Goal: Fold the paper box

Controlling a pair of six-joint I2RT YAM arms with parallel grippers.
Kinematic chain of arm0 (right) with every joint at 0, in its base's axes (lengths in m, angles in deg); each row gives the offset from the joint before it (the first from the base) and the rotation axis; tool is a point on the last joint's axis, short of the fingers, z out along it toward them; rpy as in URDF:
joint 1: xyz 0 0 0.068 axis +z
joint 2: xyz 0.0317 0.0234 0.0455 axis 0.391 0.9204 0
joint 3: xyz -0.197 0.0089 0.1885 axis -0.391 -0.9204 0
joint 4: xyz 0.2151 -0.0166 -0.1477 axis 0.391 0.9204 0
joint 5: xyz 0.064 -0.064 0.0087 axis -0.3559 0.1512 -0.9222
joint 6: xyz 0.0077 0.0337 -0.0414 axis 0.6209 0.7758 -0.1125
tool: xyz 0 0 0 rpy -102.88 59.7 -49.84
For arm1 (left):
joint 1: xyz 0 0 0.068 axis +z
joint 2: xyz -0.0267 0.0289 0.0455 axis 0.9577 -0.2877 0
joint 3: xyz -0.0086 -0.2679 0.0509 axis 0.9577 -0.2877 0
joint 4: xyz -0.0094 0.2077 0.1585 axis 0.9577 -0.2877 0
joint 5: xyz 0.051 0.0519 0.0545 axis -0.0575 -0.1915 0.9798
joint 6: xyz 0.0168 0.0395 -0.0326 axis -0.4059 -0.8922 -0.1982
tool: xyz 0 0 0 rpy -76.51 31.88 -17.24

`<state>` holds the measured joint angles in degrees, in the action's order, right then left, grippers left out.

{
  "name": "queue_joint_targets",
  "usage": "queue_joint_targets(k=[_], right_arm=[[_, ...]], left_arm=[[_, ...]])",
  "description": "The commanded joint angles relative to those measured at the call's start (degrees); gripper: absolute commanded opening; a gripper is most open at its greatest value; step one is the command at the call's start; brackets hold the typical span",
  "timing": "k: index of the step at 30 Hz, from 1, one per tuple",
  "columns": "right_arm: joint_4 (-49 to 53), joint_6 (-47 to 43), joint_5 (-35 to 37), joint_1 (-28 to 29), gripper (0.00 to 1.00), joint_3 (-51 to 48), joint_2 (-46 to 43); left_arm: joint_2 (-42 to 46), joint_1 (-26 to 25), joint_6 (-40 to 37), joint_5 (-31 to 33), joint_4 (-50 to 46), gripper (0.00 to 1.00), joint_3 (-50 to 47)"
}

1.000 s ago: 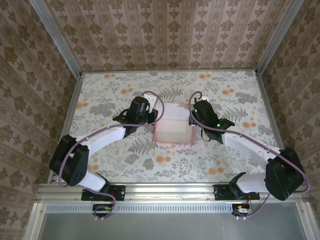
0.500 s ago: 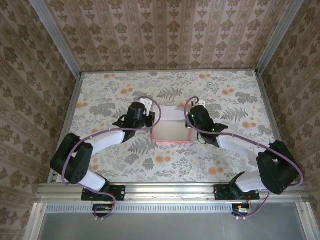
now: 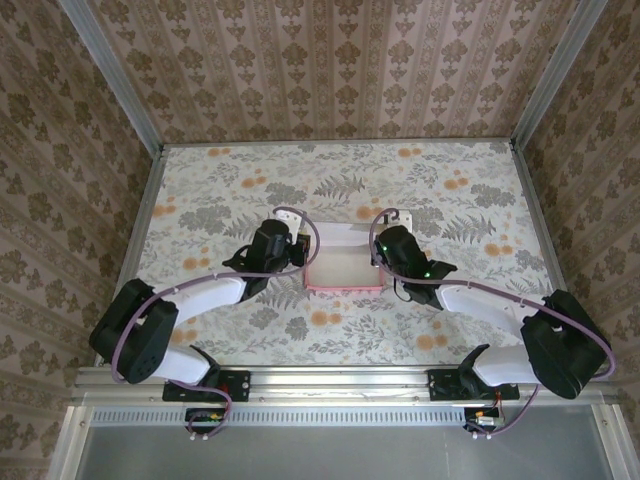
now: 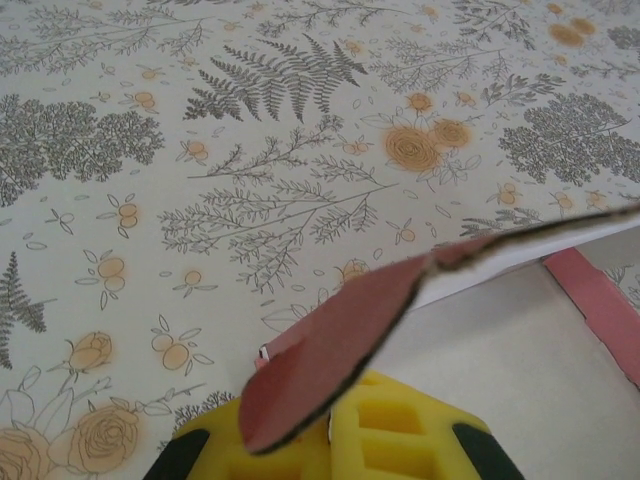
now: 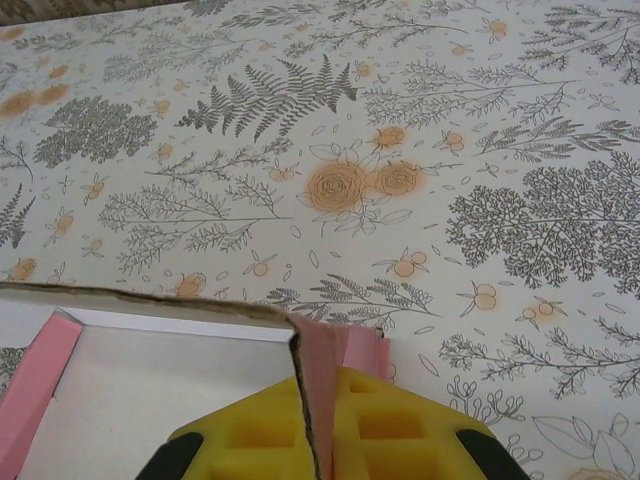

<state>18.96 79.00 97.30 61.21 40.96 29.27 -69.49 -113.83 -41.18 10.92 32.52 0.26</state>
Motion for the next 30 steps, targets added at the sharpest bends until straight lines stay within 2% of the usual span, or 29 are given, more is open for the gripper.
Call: queue_joint_targets(k=[1,20,25,30], right_arm=[[-1.78,1.62,-1.14,2.42,0.11,-1.8,-1.38],[0.11,5.78,0.2,5.55,0.18,-8.26,-6.15],[2.43,6.11,-1.54,5.76,0.3,-8.86,-8.62],[6.99,4.82,-6.36,5.8,0.48,-10.08,-15.32]], left_arm=[[1.2,-2.15,1.92,-2.31,0.64,0.01,-1.76],[5.1,-5.23,2.96,1.58,-0.48,0.02,-9.48],[5.56,-5.37,2.25,2.15,-1.81,0.02,-9.75],[5.82,-5.58,1.64,2.37,-2.66,0.02,-9.41]])
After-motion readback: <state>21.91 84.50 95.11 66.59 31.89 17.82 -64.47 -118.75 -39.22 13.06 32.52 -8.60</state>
